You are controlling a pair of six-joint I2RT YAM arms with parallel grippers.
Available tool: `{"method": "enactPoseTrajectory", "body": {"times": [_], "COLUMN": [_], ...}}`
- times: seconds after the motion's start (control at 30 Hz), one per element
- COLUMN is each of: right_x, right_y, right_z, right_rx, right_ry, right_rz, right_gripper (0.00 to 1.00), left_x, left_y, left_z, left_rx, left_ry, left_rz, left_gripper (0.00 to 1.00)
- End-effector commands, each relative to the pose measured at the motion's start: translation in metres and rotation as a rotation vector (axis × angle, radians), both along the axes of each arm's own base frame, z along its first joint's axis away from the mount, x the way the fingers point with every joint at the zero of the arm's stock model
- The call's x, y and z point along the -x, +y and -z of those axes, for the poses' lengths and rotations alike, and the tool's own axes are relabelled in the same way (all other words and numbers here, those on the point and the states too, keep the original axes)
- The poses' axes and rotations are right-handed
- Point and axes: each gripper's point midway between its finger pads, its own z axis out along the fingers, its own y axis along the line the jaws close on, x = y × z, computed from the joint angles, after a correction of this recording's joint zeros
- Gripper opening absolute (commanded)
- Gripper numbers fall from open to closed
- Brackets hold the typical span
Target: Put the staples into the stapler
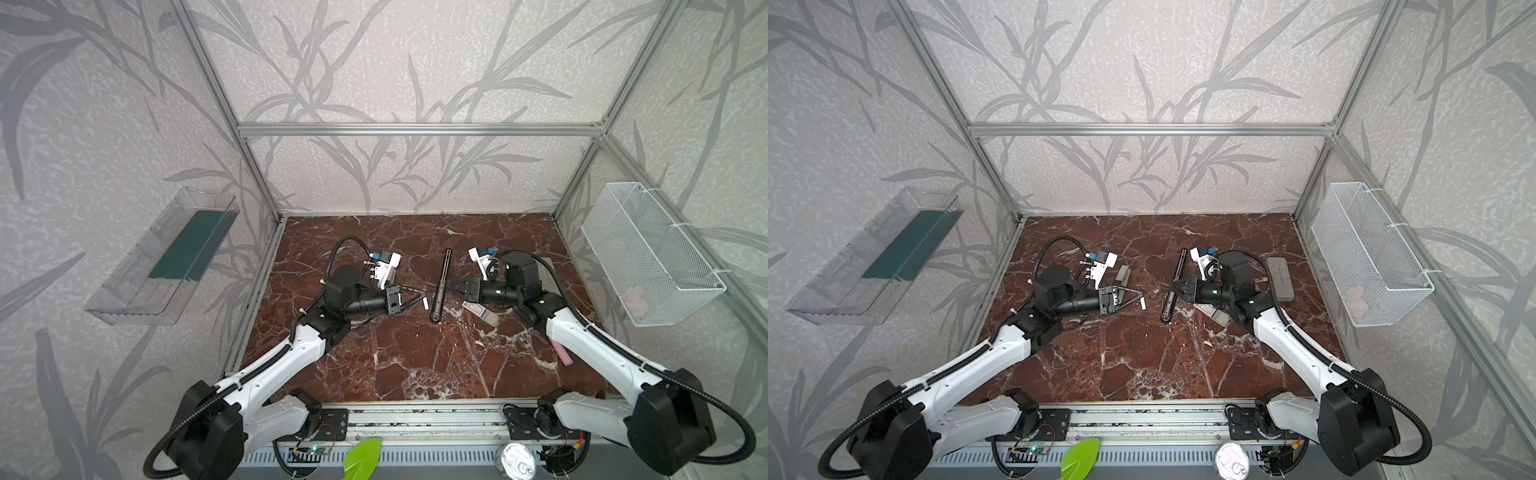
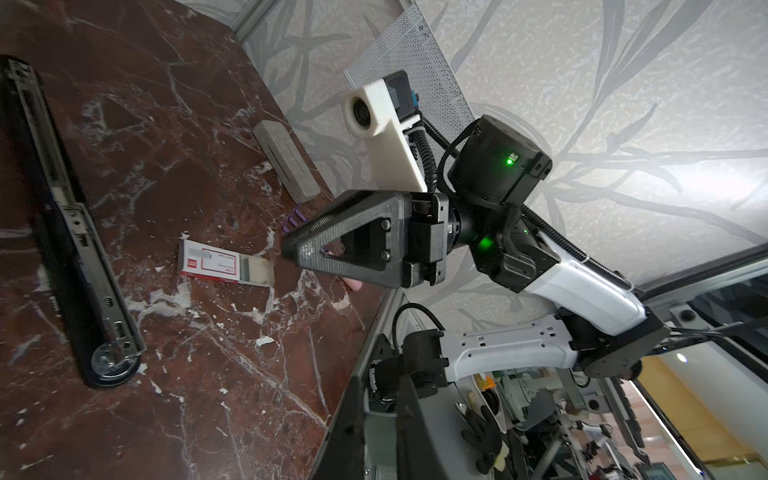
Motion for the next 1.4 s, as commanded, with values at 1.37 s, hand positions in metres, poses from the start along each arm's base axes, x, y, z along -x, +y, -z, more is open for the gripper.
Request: {"method": "enactPoseTrajectory", "body": {"times": [1.37], "right_x": [-0.044], "right_y": [0.081], "right_z": [0.181], "right_rx": [0.563], "right_ry": [0.364], "right_rz": [0.068], "right_gripper": [0.45], "left_x": [-0.03], "left_y": [0.069], "left_z": [0.071], "left_rx": [-0.476], "left_ry": [0.038], "left_rz": [-0.36], "left_gripper": [0.1]}}
